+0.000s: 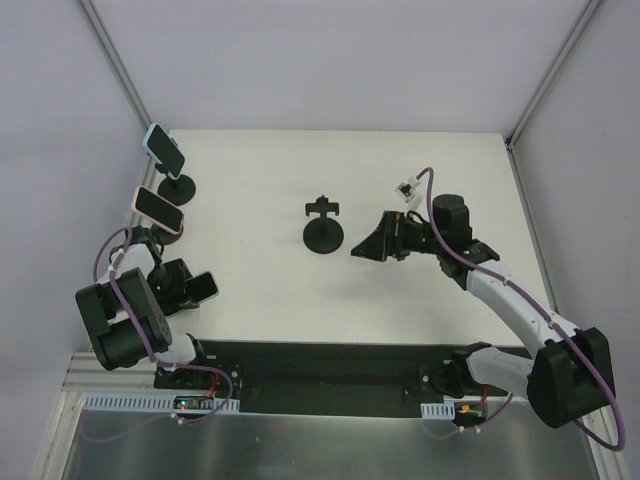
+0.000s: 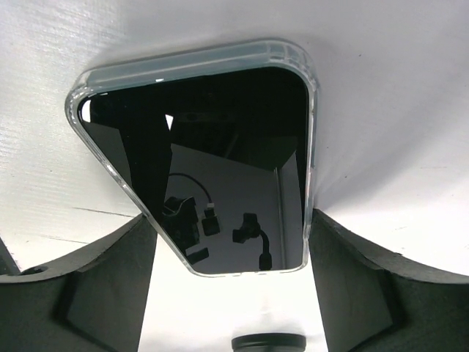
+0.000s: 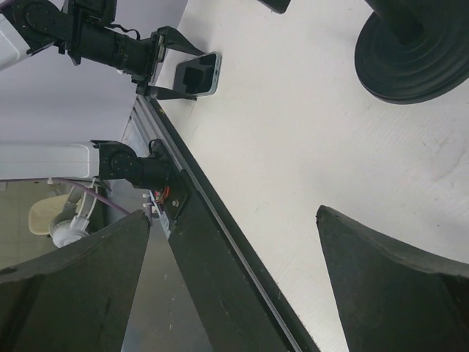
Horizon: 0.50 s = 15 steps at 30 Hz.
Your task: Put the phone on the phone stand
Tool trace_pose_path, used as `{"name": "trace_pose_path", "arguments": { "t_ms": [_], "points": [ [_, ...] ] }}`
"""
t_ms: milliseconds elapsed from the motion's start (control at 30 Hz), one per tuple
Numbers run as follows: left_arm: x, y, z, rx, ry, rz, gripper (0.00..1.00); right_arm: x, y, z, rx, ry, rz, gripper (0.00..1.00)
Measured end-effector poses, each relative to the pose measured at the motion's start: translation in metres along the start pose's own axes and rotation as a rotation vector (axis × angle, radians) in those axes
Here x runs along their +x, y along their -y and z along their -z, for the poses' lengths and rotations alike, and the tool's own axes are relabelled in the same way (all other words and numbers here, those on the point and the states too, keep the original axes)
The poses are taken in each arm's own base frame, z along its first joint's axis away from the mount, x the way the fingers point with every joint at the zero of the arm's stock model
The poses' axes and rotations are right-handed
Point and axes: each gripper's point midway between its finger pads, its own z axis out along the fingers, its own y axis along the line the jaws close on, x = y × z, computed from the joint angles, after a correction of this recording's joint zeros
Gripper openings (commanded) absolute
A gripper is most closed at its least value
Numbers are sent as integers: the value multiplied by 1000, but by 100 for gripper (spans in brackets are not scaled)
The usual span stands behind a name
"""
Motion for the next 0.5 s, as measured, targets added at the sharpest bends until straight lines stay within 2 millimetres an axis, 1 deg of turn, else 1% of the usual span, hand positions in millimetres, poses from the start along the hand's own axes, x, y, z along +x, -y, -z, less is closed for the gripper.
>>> {"name": "trace_pose_path", "arguments": {
  "t_ms": [33, 67, 133, 200, 267, 400, 500],
  "points": [
    [0, 0, 0, 5, 0, -4, 8, 0, -1, 3, 10, 5, 10, 99],
    [1, 0, 1, 13, 1, -10, 4, 1, -1, 6, 21, 11, 22, 100],
    [5, 0, 2, 35, 5, -46, 0, 2, -2, 12, 44, 21, 46, 100],
    [16, -3, 4, 62, 11, -113, 0, 3, -1, 18, 72, 32, 70, 100],
    [31, -9, 7, 94, 24, -207, 0, 7, 1, 23, 99, 38, 87, 100],
    [61, -22, 10, 148, 24, -377, 0, 22, 11, 29, 144, 26, 81, 100],
    [77, -29, 14, 206, 20, -482, 0, 38, 23, 32, 182, 2, 50, 100]
  ]
}}
